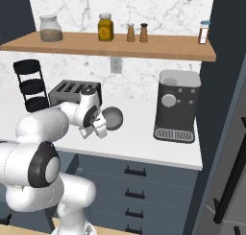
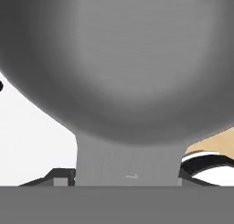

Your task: Pick the measuring cup from the drawer and place it on the counter.

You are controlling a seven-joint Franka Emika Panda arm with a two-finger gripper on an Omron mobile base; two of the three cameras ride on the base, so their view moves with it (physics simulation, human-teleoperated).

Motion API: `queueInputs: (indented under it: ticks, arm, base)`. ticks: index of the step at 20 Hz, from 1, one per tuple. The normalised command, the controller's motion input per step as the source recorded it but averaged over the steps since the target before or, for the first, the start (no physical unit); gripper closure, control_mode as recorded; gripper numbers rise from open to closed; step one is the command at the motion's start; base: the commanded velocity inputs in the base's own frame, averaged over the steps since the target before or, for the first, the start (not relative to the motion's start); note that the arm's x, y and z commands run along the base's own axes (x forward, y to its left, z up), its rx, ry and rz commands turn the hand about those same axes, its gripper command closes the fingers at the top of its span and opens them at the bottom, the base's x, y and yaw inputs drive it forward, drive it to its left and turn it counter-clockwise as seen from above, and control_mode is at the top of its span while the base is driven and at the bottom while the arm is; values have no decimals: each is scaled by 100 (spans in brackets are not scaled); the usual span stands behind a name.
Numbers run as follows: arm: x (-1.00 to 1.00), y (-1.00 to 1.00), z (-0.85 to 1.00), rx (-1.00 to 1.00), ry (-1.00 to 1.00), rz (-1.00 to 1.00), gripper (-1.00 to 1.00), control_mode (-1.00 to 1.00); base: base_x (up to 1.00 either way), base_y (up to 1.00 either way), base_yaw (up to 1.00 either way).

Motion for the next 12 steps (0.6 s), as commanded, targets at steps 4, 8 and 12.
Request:
queueInputs:
  ticks: [4,8,12]
  arm:
    - [61,-21,-31,1,1,3,100,-100]
    - [35,-2,-34,0,1,1,100,-100]
    - [26,0,-42,0,5,0,100,-100]
  base:
    - [0,0,0]
    - [0,0,0]
    - [0,0,0]
